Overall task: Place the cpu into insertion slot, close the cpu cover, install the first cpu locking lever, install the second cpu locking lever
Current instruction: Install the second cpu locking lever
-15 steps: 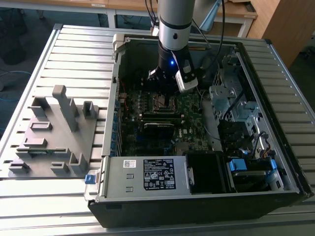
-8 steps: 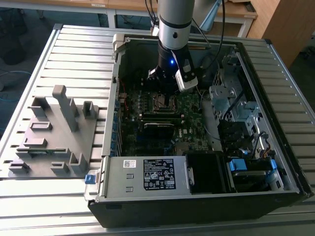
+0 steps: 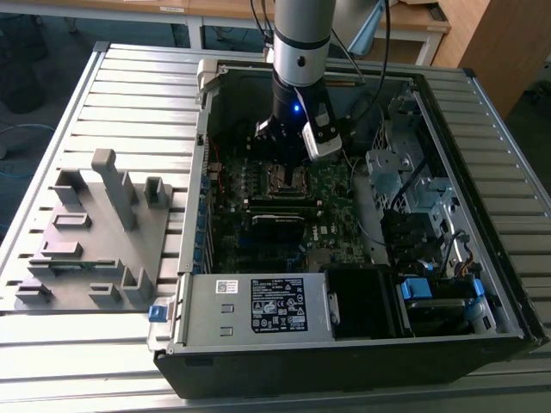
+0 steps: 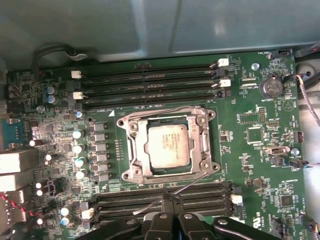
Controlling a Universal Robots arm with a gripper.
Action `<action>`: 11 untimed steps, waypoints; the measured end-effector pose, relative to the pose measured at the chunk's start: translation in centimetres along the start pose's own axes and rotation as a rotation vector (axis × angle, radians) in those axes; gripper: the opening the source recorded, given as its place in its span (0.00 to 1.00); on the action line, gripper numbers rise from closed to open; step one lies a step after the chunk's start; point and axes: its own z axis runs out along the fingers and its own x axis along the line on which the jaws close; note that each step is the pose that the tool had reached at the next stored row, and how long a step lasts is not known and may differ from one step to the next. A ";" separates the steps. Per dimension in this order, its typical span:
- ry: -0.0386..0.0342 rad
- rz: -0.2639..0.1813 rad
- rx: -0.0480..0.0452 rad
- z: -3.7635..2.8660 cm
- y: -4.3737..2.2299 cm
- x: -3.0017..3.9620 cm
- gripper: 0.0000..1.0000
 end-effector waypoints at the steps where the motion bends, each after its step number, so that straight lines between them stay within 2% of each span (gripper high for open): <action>1: -0.0003 0.000 0.0000 0.00 -0.01 0.11 0.10; 11: -0.0006 0.000 0.0001 0.32 -0.08 0.75 0.10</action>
